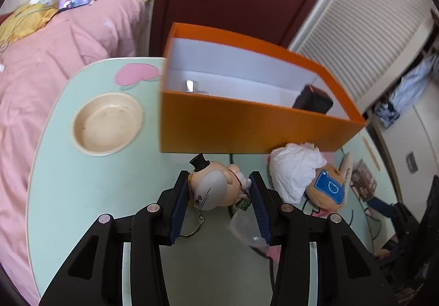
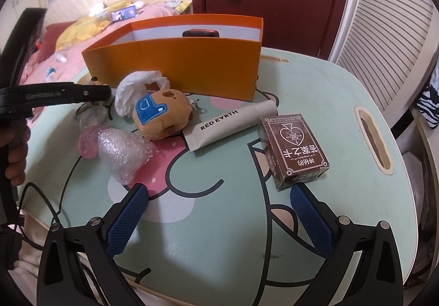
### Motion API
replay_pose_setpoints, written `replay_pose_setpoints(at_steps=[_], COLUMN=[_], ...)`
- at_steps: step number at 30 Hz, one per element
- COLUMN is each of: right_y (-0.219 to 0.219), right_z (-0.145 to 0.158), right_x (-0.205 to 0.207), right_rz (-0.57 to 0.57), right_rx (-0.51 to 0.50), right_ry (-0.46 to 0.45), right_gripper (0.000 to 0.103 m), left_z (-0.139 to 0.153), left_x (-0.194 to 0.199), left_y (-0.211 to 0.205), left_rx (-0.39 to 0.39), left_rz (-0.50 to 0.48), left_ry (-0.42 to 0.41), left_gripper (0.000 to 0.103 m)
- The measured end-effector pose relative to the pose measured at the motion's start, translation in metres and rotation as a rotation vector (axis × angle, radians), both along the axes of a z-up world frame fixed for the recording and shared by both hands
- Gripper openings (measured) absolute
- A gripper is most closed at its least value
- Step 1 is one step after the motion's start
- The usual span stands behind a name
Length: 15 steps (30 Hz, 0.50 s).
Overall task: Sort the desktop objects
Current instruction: 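Grasp the doll keychain with the left gripper, then lift the doll keychain with the left gripper while the right grasps the plastic-wrapped item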
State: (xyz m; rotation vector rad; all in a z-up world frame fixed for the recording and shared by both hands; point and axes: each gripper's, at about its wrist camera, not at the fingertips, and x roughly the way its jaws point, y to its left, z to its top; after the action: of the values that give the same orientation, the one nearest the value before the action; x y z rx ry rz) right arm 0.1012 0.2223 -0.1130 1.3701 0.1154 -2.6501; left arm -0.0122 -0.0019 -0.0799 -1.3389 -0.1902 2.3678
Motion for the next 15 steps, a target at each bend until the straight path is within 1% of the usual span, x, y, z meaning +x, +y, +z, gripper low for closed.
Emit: replay_pose_setpoints(at_steps=[3,7,11,13,15], right_y=[0.0,0.001,0.0,0.0,-0.001], right_z=[0.0,0.0,0.001,0.001,0.002], right_x=[0.0,0.0,0.001,0.001,0.003], right_rz=[-0.001,-0.001,-0.001,-0.001,0.004], right_rx=[0.0,0.0,0.002,0.003,-0.001], right_ry=[0.0,-0.001,-0.007,-0.009,-0.009], right_gripper=[0.103,0.103,0.103,0.103,0.103], left_z=[0.013,0.026,0.031,0.026,0.019], left_x=[0.009,0.022,0.039,0.049,0.057], left_y=[-0.016,-0.034,-0.038,-0.037,-0.035], left_rx=[0.025,0.074,0.039,0.018,0.019], left_rz=[0.033,0.074,0.089,0.09,0.087], left_ry=[0.042,0.057,0.076,0.072,0.057], left_gripper=[0.045,0.045,0.045,0.045,0.045])
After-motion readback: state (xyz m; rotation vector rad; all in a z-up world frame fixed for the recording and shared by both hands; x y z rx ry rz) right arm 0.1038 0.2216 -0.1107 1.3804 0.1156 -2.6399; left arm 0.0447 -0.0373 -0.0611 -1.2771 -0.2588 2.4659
